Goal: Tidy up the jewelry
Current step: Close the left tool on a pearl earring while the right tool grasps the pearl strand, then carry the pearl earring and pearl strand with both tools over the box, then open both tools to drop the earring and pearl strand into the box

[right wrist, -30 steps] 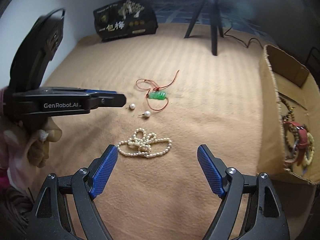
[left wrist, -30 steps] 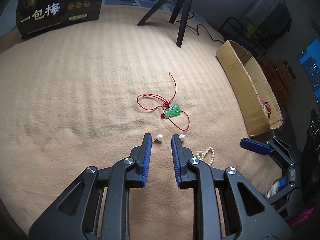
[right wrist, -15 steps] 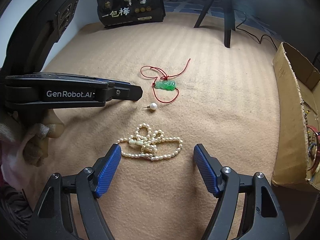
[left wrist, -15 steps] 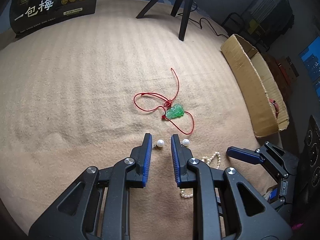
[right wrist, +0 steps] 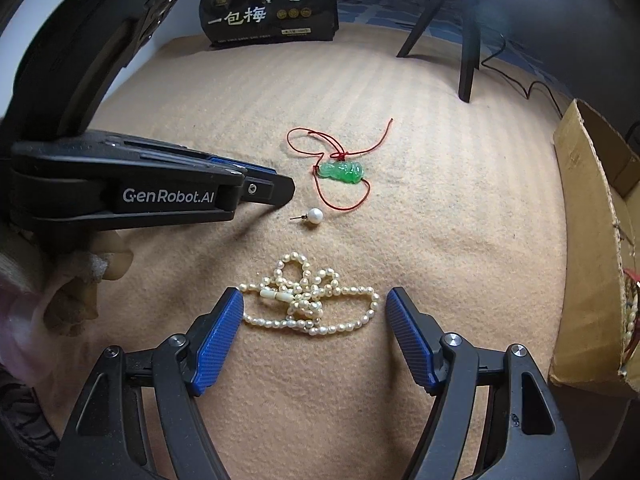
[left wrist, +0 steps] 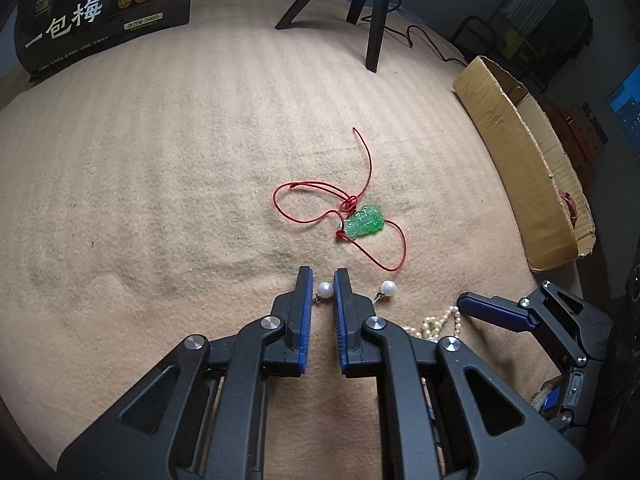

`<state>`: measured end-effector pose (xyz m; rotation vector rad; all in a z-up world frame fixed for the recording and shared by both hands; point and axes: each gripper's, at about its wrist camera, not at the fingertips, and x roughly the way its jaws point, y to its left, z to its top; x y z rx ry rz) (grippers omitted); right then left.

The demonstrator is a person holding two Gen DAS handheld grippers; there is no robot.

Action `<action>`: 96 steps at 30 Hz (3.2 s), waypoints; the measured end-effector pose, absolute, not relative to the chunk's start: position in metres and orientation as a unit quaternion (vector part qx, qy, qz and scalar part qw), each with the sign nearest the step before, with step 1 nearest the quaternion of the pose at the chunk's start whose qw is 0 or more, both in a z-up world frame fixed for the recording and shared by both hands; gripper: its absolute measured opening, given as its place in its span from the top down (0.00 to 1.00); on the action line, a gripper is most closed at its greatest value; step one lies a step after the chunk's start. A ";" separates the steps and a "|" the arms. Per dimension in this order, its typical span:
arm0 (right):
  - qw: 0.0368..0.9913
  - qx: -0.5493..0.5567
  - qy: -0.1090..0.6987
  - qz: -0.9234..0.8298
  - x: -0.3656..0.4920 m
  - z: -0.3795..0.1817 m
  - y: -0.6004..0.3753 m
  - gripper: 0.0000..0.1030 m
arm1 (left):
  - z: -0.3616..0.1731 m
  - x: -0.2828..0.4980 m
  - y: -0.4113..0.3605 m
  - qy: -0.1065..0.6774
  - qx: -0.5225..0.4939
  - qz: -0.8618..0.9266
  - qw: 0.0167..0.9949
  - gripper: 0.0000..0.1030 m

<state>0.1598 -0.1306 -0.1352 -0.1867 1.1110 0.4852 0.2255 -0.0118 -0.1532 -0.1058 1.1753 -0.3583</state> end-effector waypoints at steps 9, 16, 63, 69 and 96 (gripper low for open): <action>0.824 -0.126 0.510 0.211 0.162 -0.139 -0.119 0.45 | -0.152 0.225 -0.009 0.552 -0.055 -0.166 0.815 0.91; 0.819 -0.124 0.512 0.229 0.159 -0.136 -0.115 0.90 | -0.149 0.224 -0.005 0.551 -0.062 -0.164 0.816 0.91; 0.903 0.014 0.420 0.087 0.206 -0.034 -0.299 0.92 | -0.054 0.225 -0.088 0.445 -0.087 -0.241 0.858 0.94; 0.904 0.027 0.423 0.062 0.218 -0.040 -0.331 0.92 | -0.055 0.236 -0.133 0.442 -0.071 -0.264 0.855 0.94; 0.893 0.052 0.446 0.035 0.253 -0.066 -0.380 0.92 | -0.079 0.282 -0.232 0.451 -0.015 -0.281 0.847 0.94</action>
